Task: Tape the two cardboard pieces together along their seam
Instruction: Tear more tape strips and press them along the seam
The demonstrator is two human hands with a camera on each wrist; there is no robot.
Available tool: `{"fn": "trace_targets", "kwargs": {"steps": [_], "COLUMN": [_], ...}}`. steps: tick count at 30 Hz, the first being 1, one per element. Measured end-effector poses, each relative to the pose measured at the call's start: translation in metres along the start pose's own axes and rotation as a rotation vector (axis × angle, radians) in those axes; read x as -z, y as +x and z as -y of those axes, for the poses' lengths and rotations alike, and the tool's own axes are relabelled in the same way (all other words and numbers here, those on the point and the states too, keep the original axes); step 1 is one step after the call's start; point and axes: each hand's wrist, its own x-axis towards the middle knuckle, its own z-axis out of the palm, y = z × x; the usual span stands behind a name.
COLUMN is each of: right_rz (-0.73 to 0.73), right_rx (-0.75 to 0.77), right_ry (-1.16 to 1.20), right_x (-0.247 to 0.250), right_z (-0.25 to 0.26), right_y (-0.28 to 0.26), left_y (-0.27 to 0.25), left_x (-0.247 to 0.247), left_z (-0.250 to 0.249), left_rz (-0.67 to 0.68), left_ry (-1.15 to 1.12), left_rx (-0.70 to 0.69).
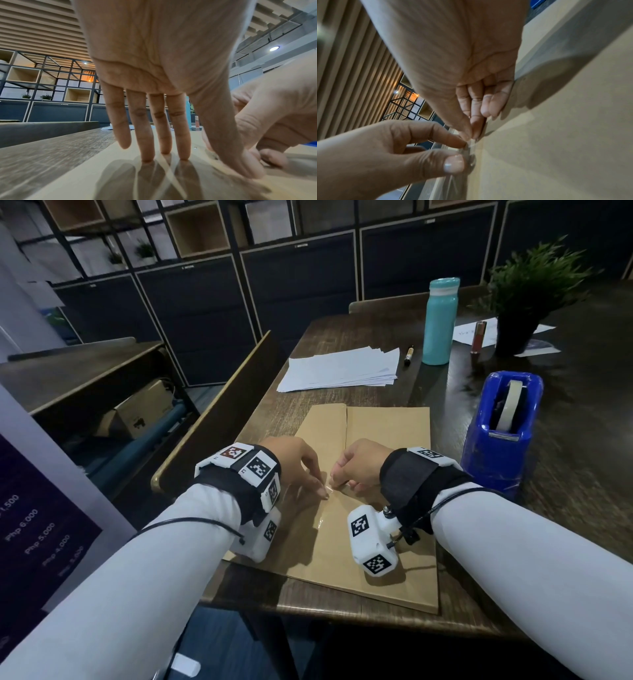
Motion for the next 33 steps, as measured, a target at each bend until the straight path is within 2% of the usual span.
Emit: {"fn": "trace_targets", "kwargs": {"steps": [7, 16, 28, 33], "right_rz": [-0.005, -0.006, -0.040, -0.054], "right_rx": [-0.012, 0.015, 0.041, 0.049], "right_ry": [-0.038, 0.027, -0.100, -0.257], "right_x": [0.001, -0.002, 0.000, 0.001], "right_z": [0.001, 0.003, 0.002, 0.007], "right_y": [-0.002, 0.005, 0.009, 0.010], "left_y": [0.005, 0.008, 0.013, 0.011], "left_x": [-0.003, -0.003, -0.006, -0.006], "left_z": [-0.006, -0.009, -0.004, -0.003], "left_rz": [-0.016, 0.036, 0.029, 0.034], "left_ry": [0.095, 0.067, 0.075, 0.090], "left_rx": [0.022, -0.021, -0.042, -0.047]}}
